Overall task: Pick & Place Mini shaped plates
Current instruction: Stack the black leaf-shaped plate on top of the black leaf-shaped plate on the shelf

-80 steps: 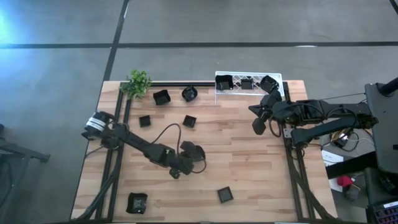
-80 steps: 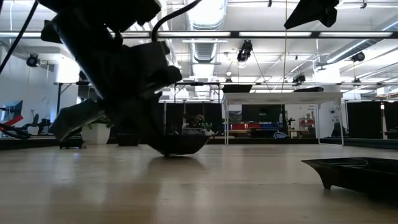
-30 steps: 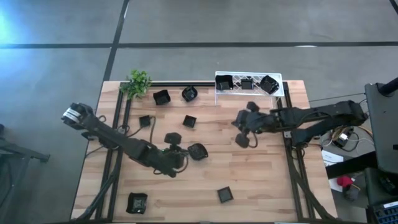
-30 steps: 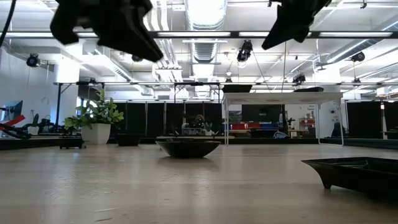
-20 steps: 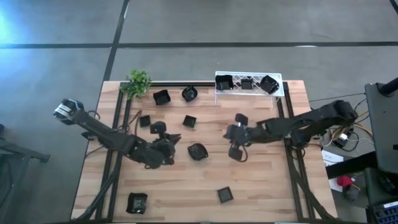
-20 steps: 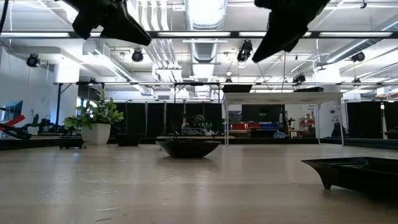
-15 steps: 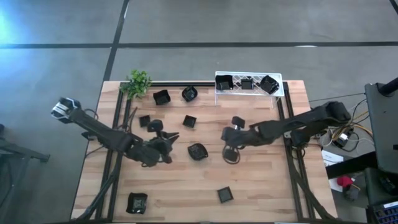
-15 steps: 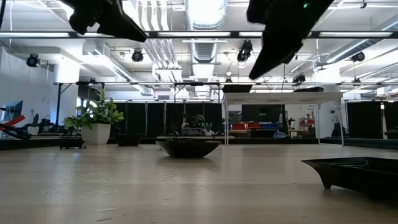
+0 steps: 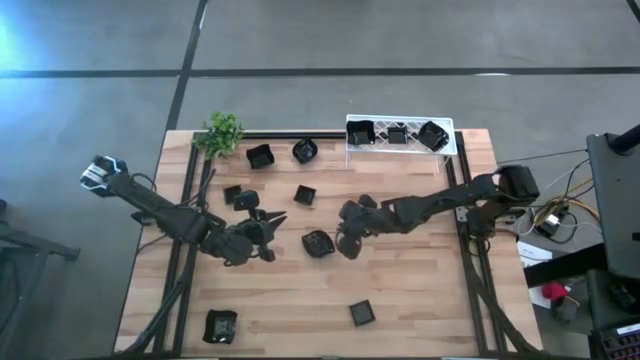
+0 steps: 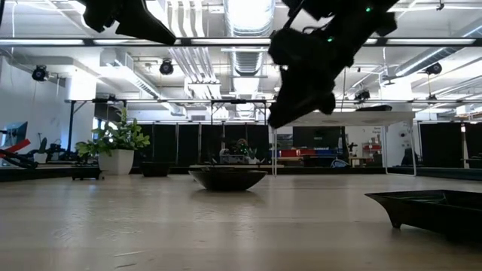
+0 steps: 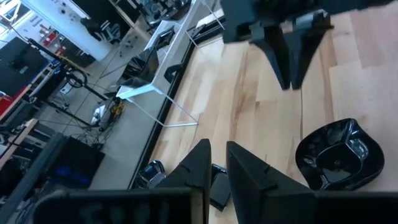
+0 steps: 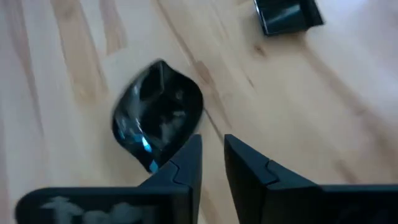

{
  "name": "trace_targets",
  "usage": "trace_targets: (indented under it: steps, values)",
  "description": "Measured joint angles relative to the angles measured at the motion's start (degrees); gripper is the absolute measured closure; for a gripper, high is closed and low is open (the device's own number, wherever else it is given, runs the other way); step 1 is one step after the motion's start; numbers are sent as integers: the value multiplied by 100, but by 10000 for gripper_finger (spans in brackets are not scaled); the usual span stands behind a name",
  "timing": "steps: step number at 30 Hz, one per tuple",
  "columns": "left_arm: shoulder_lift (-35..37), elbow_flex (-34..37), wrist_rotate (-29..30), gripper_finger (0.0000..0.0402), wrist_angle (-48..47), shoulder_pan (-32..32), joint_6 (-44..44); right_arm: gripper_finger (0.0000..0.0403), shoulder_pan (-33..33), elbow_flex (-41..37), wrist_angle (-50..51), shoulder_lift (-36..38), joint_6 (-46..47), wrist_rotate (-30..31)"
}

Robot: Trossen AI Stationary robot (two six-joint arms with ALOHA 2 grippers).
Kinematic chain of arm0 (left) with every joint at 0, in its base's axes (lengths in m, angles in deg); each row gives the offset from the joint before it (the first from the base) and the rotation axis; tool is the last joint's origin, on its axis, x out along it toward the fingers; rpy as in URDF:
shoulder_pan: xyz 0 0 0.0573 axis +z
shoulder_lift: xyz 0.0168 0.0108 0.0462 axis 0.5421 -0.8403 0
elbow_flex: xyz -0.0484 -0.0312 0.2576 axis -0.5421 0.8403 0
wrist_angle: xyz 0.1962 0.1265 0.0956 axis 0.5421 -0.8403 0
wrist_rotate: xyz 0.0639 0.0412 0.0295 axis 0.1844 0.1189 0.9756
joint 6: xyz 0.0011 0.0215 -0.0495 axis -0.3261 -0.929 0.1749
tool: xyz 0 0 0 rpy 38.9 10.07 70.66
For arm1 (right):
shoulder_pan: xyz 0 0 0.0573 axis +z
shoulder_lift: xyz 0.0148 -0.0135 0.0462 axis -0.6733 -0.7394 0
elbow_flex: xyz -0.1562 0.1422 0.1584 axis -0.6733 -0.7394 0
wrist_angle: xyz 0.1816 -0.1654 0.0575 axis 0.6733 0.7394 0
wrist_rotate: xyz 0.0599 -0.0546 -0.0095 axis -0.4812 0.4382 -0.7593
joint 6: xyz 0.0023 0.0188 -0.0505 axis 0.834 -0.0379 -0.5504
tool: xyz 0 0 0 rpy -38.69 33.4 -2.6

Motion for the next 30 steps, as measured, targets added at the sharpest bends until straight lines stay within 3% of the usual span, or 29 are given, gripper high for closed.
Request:
trace_targets:
  steps: [5, 11, 30]
  values:
    - [0, 0, 0, 354, 3, 0, 42, 315, -384, 0, -250, -360, 934, -779]
    - [0, 0, 0, 354, 7, 0, 47, 307, -646, 0, -537, -722, 1032, -1281]
    - [0, 0, 15, 354, 10, 0, 50, 321, -696, 2, -1343, -1183, 623, -1314]
